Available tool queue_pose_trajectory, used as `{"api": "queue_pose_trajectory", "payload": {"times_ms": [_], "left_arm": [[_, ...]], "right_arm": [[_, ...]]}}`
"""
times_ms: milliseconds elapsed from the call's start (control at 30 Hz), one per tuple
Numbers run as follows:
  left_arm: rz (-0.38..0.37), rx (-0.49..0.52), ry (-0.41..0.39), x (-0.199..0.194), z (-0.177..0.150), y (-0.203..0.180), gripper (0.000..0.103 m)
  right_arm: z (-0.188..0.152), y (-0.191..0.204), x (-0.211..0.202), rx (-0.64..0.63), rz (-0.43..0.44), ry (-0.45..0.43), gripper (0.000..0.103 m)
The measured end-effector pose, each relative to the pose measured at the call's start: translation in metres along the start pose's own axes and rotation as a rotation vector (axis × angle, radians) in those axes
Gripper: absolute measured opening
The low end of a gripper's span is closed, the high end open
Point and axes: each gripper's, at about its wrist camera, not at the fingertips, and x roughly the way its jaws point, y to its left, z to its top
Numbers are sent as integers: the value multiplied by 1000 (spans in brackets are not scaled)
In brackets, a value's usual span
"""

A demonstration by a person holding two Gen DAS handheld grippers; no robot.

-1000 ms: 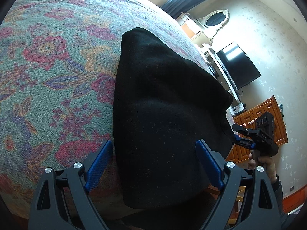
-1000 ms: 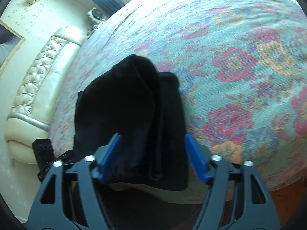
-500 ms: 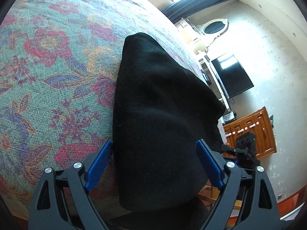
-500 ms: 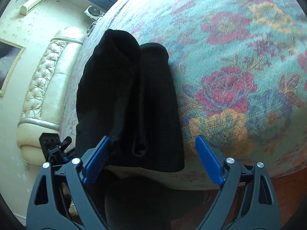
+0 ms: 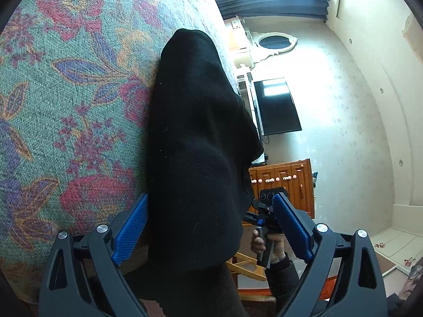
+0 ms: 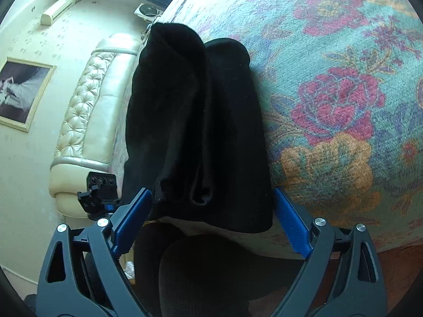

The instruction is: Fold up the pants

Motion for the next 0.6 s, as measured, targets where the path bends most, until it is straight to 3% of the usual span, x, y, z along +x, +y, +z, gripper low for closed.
{"api": "queue_pose_trajectory", "payload": {"times_ms": [100,233,300,400,533,600], "left_arm": [[33,21,27,4,-2,-4,91],[103,74,131,11,-8,-4,91],[125,142,143,14,-15,-9,91],[140,132,113,16,-17,-12,91],[32,-40,-19,2,-12,7,91],[5,-80,-40,-1,-11,10,91]], "right_arm": [[0,9,2,-37,-53,0,86],[-1,4,2,-14,-29,-3,85],[1,3,3,-8,-29,-6,84],[2,-2,-1,-10,-20,-4,85],[6,-17,-4,116,98,-16,91],[7,-21,-3,167,119,-13,92]]}}
